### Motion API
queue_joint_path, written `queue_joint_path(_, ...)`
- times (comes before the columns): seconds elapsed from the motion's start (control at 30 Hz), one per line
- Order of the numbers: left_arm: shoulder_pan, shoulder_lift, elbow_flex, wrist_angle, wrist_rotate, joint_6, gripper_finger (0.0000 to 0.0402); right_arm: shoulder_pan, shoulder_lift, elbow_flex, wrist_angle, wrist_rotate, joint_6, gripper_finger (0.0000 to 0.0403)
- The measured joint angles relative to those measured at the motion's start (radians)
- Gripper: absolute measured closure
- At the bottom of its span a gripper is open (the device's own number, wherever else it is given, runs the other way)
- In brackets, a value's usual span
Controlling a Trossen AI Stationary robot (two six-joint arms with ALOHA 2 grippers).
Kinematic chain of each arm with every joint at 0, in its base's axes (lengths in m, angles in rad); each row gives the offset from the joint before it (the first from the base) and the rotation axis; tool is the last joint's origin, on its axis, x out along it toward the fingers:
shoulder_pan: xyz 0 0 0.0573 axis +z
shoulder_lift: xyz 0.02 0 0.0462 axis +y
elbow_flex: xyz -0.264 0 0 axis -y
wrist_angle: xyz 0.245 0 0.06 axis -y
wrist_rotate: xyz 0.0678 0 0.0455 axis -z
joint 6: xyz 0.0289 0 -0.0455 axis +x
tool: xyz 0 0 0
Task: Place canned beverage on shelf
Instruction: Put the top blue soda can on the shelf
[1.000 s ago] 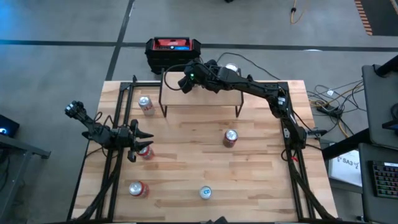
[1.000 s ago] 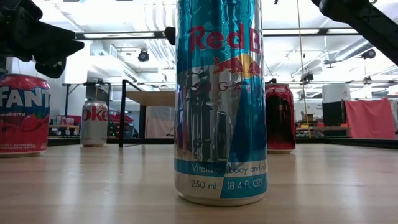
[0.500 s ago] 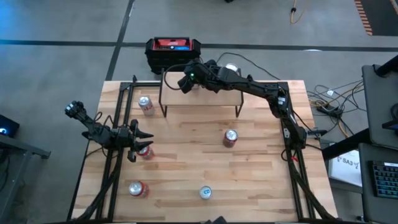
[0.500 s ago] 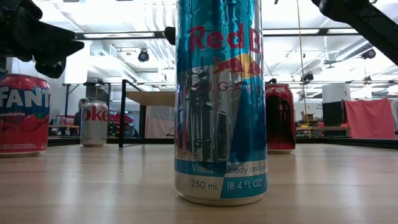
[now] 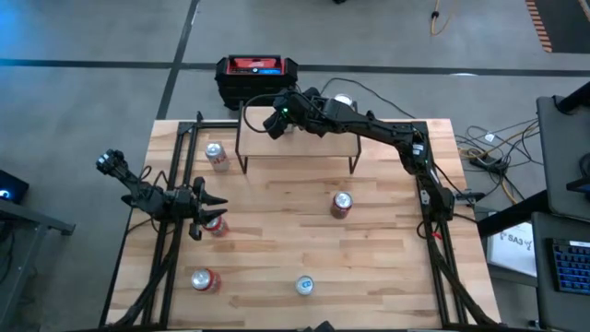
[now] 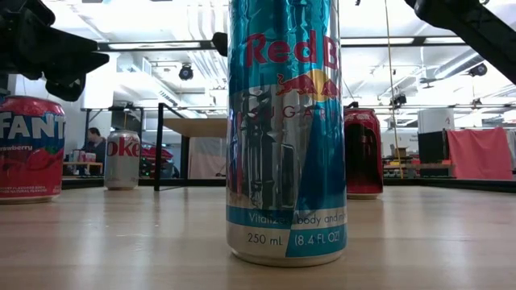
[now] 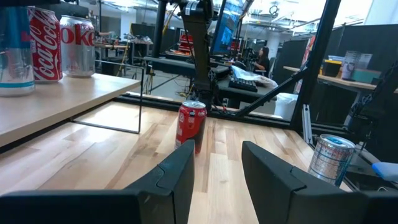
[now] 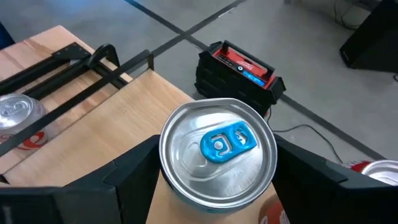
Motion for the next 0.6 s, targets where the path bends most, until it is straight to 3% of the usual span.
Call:
queue_joint_path(0.23, 0.000, 0.000, 0.000, 0.000, 0.000, 0.000, 0.0283, 0.000, 0.000, 0.000, -0.061, 0.000, 0.009, 0.0075)
queue_joint_path(0.4, 0.000, 0.000, 0.000, 0.000, 0.000, 0.000, 0.0283, 0.000, 0.000, 0.000, -0.120, 0.000, 0.102, 0.0023)
queue_joint_path(0.6, 0.000, 0.000, 0.000, 0.000, 0.000, 0.000, 0.0283, 0.007, 0.000, -0.004, -0.179, 0.003, 0.233, 0.0006)
